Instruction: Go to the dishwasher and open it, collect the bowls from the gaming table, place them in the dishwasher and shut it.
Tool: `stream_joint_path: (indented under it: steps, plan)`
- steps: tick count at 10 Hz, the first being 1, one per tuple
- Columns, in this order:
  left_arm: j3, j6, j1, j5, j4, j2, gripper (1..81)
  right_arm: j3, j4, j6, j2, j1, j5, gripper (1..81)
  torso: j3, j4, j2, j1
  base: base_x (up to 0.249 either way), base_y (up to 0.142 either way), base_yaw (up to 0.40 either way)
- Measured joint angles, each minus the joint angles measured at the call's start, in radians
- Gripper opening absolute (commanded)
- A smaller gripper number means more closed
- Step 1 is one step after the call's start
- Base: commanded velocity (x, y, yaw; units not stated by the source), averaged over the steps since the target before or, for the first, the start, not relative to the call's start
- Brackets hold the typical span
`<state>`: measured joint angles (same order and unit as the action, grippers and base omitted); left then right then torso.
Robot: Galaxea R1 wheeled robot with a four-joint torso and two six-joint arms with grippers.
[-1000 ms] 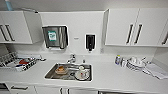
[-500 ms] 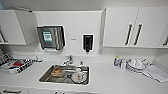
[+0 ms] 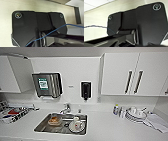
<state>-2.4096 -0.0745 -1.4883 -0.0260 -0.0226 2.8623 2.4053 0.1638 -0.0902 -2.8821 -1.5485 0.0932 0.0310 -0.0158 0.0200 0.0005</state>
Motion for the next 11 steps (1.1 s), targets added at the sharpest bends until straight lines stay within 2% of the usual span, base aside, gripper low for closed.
stream_joint_path:
  steps: [7,11]
  plan:
    - [0.0,0.001,-0.006,0.0,0.0,-0.011,81.1,0.003,0.001,0.002,-0.008,-0.001,0.0,81.1,0.0,0.0,0.0,-0.001,0.0,0.0,0.0]
    - [0.01,0.0,-0.006,-0.001,0.0,-0.027,81.1,-0.026,0.003,0.007,0.025,0.0,0.0,81.1,0.0,0.0,0.021,0.012,0.0,0.0,0.0]
